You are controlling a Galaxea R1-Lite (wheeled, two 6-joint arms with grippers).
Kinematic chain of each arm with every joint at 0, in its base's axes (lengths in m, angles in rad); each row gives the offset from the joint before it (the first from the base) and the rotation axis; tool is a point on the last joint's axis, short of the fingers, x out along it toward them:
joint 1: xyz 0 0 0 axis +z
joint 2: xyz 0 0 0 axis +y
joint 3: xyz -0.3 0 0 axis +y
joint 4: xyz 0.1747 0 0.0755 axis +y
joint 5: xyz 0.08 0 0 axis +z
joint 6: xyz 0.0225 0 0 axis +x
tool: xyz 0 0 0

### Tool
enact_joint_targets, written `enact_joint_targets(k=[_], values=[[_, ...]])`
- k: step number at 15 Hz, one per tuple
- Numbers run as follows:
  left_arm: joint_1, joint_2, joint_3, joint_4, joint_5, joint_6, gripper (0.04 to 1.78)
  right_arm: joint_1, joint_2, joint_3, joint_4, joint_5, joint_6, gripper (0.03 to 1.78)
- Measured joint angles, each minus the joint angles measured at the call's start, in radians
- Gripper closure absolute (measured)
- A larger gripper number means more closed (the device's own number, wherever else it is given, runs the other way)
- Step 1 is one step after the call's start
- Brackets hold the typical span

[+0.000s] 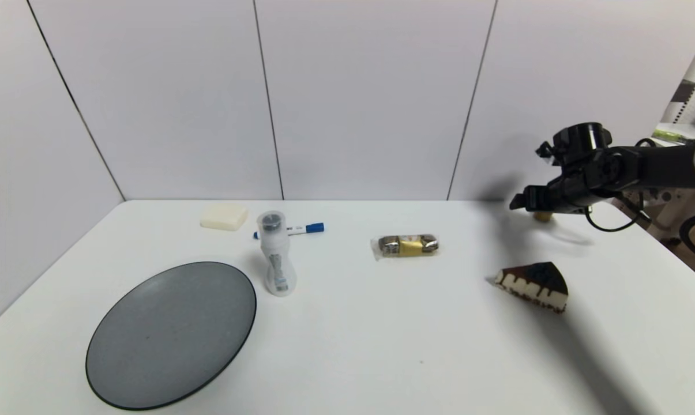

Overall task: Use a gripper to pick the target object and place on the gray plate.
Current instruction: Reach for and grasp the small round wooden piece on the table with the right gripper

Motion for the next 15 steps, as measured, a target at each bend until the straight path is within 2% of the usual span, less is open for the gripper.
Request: enact_joint_targets(k=[4, 6, 15], values=[[0.000, 0.000, 0.000, 0.000, 0.000, 0.000, 0.13, 0.000, 0.021, -0.015, -0.004, 0.013, 0.007, 0.10], [0.000, 0.000, 0.000, 0.000, 0.000, 0.000, 0.13, 0.000, 0.026, -0.020, -0.004, 0.039, 0.013, 0.10], [0.000, 0.000, 0.000, 0.000, 0.000, 0.000, 0.13, 0.002, 0.031, -0.019, 0.001, 0.041, 0.014, 0.10]])
